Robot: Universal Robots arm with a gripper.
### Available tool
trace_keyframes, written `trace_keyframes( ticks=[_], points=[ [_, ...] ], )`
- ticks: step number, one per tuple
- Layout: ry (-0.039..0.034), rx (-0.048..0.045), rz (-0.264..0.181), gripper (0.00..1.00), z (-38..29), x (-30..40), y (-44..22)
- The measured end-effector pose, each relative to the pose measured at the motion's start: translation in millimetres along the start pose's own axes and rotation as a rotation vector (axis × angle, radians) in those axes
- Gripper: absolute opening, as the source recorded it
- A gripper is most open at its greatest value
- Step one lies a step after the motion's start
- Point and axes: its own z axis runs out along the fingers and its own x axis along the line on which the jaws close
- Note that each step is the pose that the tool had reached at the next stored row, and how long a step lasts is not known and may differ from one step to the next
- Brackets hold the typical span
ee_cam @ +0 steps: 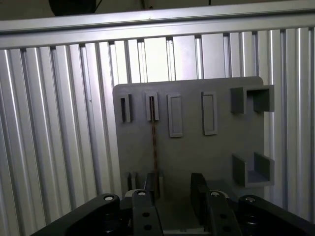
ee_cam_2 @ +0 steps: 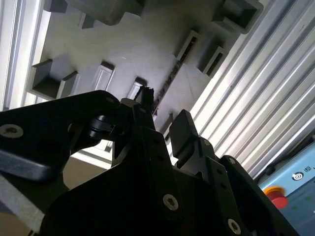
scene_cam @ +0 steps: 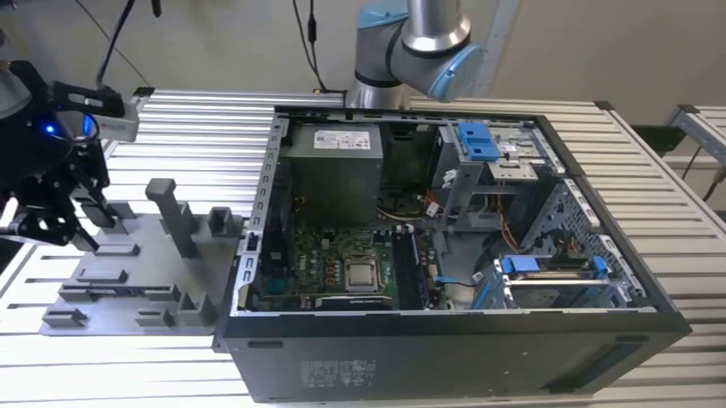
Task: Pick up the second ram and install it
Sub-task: 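Pick up the second ram and move it above second insertion slot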
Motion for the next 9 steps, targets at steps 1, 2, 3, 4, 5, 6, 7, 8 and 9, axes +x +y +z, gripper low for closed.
trace_keyframes(
  ticks=[1,2,3,4,5,6,7,8,9],
  points=[
    [0.0001,0.0000,0.000,0.42,0.2,0.0,0.0],
    [0.0002,0.0000,0.000,0.42,0.4,0.0,0.0],
    [0.0003,0.0000,0.000,0.42,0.5,0.0,0.0],
    [0.0004,0.0000,0.000,0.42,0.7,0.0,0.0],
    [0.0005,0.0000,0.000,0.42,0.9,0.1,0.0],
    [0.0006,0.0001,0.000,0.42,1.1,0.1,0.0],
    [0.0006,0.0001,0.000,0.42,1.3,0.1,0.0],
    [0.0006,0.0001,0.000,0.42,1.5,0.1,0.0],
    [0.0006,0.0000,0.000,0.42,1.7,0.1,0.0]
  ],
)
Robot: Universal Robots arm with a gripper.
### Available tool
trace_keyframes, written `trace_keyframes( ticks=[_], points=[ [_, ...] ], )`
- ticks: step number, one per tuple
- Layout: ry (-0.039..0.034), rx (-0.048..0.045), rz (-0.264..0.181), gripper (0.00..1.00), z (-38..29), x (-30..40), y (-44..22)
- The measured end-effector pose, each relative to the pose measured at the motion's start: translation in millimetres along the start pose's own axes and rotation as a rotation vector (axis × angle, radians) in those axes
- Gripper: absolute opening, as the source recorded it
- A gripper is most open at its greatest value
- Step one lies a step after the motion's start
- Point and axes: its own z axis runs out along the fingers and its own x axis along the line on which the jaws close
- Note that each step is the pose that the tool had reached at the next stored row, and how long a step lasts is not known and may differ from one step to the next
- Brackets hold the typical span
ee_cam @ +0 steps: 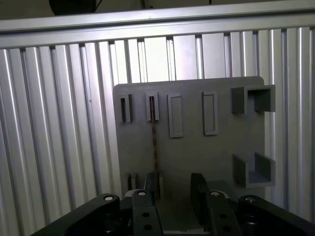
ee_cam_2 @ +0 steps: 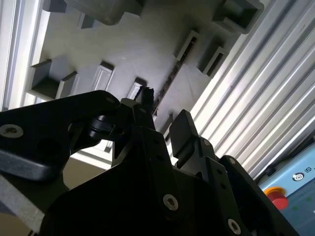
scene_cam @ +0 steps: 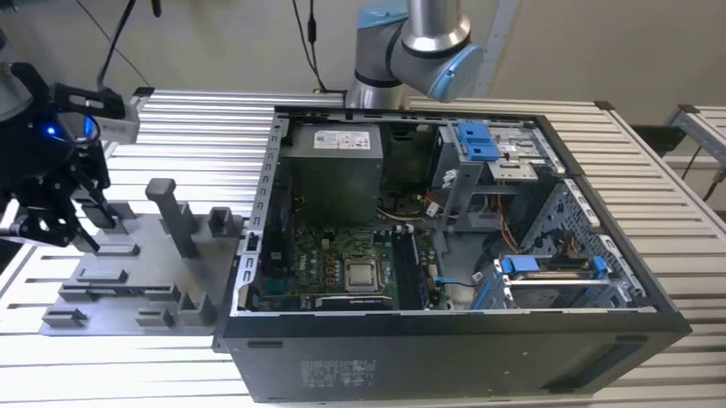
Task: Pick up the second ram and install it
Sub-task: 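Pick up the second ram and move it above second insertion slot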
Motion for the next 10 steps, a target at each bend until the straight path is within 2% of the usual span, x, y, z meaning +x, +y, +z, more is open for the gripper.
trace_keyframes(
  ticks=[10],
  points=[
    [-0.0002,0.0003,0.000,0.42,2.5,0.1,0.1]
  ],
)
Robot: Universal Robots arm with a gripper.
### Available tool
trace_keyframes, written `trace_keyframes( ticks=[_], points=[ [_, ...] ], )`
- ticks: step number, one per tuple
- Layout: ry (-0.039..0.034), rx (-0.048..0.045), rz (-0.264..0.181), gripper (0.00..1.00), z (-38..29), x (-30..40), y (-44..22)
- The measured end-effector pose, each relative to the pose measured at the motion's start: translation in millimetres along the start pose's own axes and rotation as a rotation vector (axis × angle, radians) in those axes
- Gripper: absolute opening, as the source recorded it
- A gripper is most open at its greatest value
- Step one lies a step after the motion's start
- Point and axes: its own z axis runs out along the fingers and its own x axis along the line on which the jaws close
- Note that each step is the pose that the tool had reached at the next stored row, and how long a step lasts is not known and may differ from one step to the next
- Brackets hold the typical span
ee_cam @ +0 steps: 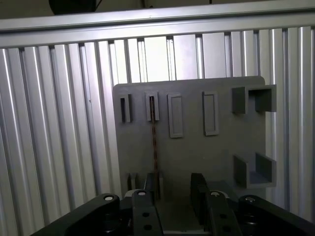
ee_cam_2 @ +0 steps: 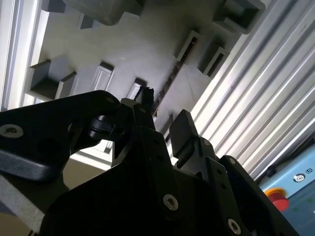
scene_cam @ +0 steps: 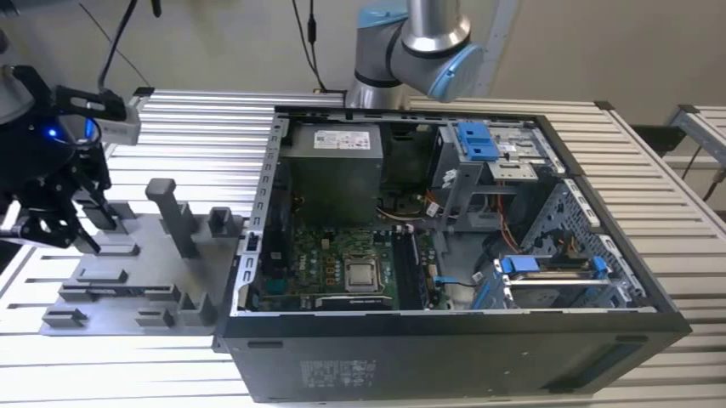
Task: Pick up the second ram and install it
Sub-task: 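Pick up the second ram and move it above second insertion slot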
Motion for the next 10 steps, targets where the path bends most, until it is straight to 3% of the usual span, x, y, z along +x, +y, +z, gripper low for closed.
trace_keyframes(
  ticks=[10],
  points=[
    [0.0003,0.0002,0.000,0.42,7.3,0.3,0.3]
  ],
)
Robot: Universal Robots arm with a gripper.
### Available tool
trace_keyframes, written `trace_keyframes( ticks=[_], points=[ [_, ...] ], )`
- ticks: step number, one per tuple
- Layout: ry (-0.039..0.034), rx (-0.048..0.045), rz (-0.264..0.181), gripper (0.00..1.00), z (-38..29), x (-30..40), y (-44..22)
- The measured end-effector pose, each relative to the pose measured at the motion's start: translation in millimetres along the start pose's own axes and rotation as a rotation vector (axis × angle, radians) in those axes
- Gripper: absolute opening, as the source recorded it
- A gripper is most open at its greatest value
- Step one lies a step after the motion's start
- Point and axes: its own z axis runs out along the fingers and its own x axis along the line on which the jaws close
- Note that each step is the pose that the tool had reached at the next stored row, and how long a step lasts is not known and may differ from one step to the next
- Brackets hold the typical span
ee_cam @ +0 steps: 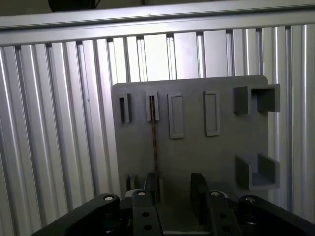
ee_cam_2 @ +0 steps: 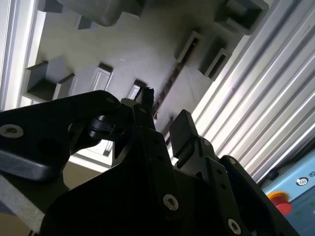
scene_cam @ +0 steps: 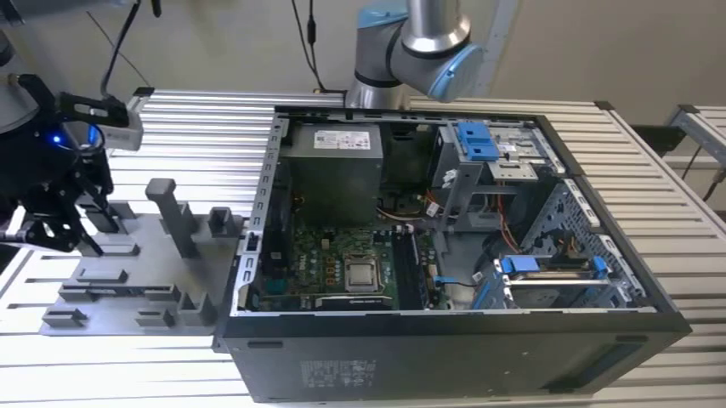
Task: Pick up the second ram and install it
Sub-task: 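Pick up the second ram and move it above second insertion slot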
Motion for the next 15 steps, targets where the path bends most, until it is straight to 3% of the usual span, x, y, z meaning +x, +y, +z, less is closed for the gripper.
trace_keyframes(
  ticks=[9,15],
  points=[
    [-0.0001,-0.0013,-0.003,0.42,10.3,0.4,0.2],
    [0.0001,-0.0014,-0.003,0.42,12.1,0.4,0.4]
  ],
)
